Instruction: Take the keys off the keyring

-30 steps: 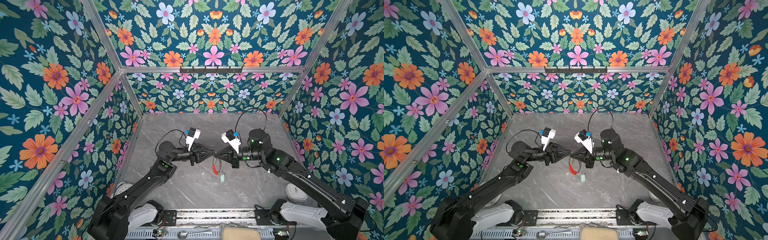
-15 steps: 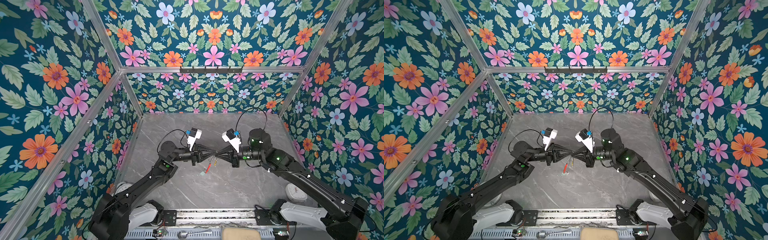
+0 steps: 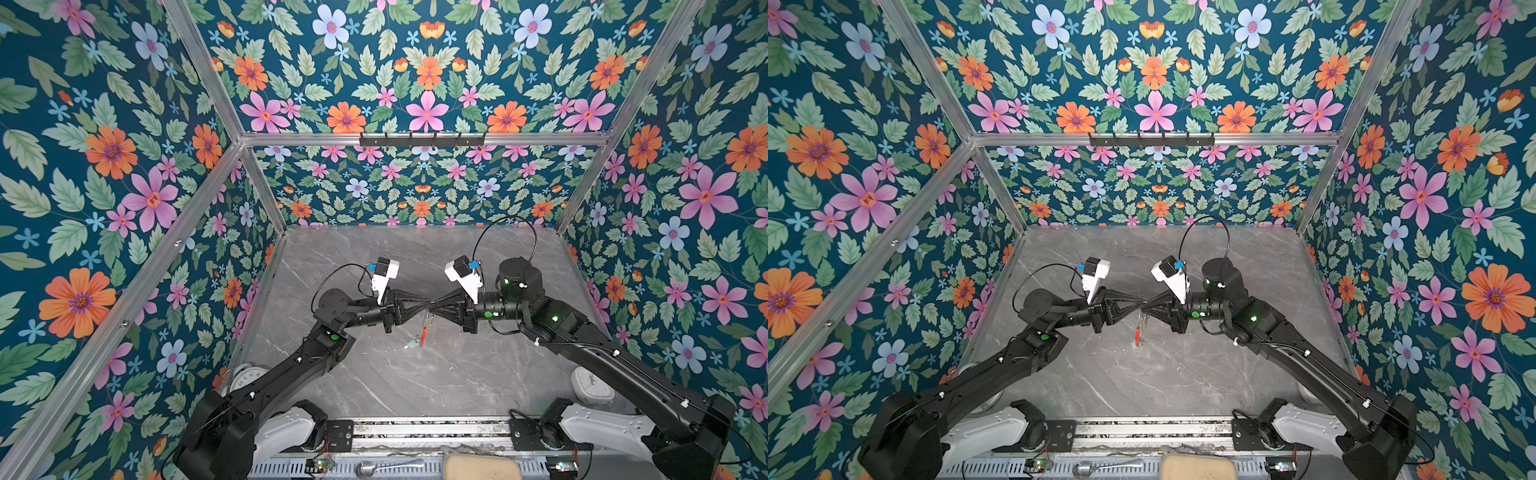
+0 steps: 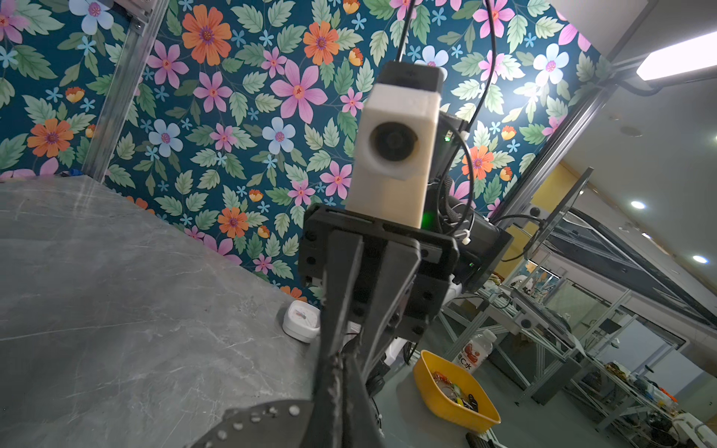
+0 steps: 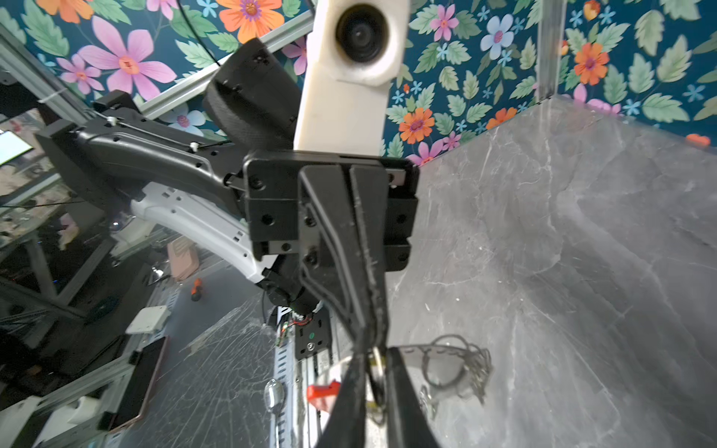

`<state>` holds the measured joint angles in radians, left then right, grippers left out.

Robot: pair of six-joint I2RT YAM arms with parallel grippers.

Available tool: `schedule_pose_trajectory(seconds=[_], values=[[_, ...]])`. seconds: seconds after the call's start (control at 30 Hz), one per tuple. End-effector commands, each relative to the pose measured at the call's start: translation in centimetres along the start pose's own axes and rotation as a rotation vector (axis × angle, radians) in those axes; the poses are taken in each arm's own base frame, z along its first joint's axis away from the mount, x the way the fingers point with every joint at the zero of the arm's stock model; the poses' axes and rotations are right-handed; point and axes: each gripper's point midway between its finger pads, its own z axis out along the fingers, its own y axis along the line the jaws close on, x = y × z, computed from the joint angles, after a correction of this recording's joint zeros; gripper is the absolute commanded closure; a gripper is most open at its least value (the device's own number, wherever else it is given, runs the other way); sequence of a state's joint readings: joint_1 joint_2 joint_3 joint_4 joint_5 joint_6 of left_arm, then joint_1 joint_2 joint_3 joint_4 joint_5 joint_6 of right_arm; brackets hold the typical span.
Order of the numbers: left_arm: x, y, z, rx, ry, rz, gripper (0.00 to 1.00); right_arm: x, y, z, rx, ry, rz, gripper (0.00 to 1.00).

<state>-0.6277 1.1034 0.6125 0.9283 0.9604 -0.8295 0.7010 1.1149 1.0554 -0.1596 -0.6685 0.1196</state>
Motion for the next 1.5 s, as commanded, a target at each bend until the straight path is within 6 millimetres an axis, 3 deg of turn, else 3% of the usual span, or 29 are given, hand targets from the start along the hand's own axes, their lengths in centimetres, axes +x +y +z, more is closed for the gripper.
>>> schedule_pose_trajectory(seconds=[0.0, 0.17, 0.5, 0.67, 0.97, 1.17, 1.47], values=[[-1.3, -1.2, -0.1, 0.016, -0.061, 0.082, 1.0, -2.1, -0.5, -0.3, 0.044, -0.096, -0.058, 0.66], [-2.2, -1.2, -0.4, -0.011, -0.124, 0.117, 1.0, -3.0, 0.1, -1.5, 0.06, -0.173, -0.087, 0.48], [-3.3, -1.3, -1.0, -0.041, -0.215, 0.154, 1.0, -5.8, 0.3, -5.8, 0.179, -0.43, -0.093, 0.43], [-3.7, -1.7, -1.3, -0.033, -0.244, 0.163, 1.0, -5.7, 1.4, -4.6, -0.009, -0.386, -0.034, 0.47], [-4.5, -2.0, -1.9, -0.038, -0.317, 0.182, 1.0, -6.0, 2.1, -2.5, -0.189, -0.379, 0.031, 0.49], [-5.0, -2.1, -2.1, -0.043, -0.351, 0.198, 1.0, -5.8, 1.9, -1.6, -0.225, -0.362, 0.062, 0.64], [-5.2, -1.7, -2.3, -0.071, -0.38, 0.209, 1.0, -5.7, 2.4, -0.8, -0.258, -0.342, 0.062, 0.72]])
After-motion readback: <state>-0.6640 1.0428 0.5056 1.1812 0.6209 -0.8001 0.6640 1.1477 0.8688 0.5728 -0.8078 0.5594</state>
